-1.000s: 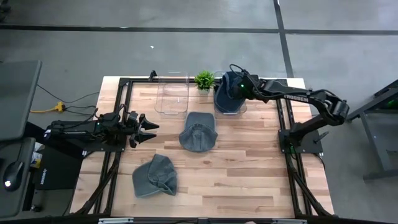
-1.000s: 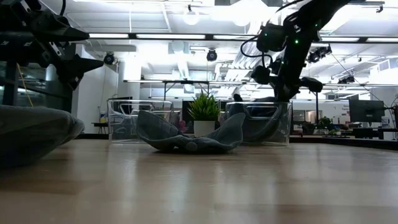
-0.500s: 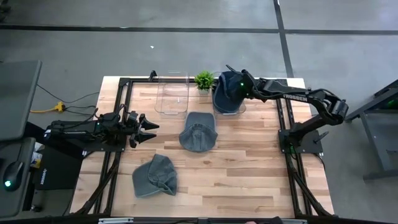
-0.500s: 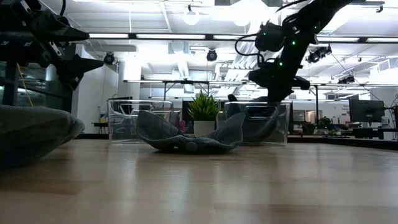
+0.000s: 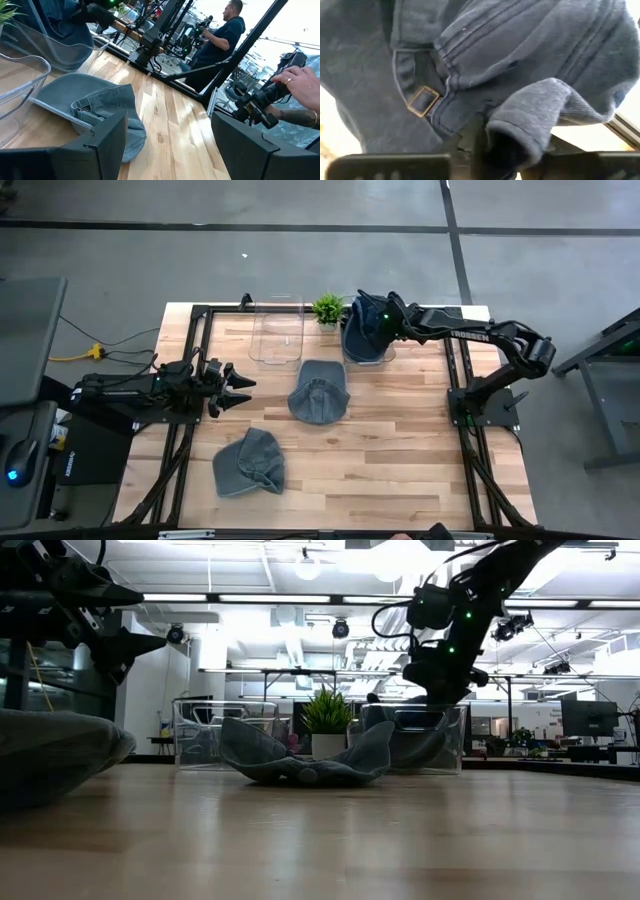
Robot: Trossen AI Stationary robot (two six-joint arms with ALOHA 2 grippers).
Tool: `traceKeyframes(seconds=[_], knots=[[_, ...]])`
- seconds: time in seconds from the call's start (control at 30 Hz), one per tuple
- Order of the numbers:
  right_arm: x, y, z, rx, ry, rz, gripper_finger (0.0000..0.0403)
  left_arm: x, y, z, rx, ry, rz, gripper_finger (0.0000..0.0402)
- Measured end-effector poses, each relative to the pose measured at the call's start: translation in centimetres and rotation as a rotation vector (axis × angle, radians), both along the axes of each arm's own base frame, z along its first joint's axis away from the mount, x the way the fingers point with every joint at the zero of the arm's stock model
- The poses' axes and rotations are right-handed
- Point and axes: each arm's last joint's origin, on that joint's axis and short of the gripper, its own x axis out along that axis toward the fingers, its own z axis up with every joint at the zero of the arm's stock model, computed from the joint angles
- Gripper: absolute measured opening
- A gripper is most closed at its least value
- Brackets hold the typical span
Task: Pick & Place hat
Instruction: Put the blue cap into the right transparent bin
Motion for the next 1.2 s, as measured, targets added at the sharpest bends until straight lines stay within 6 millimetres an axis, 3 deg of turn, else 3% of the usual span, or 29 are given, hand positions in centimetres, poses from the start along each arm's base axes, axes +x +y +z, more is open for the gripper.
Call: traceKeyframes(seconds=[0.3,0.5,1.2], knots=[[-0.4,0.5,0.8,0.001,0.019,0.127,0.0176,0.0,0.0,0.0,0.0,0.0,0.0,0.0266],[-1.2,0.9,1.9,-0.021,0.049,0.166,0.0212,0.0,0.0,0.0,0.0,0.0,0.0,0.0266],[-4.1,3.0,4.9,-0.012,0.033,0.186,0.0219,0.0,0.0,0.0,0.0,0.0,0.0,0.0266]])
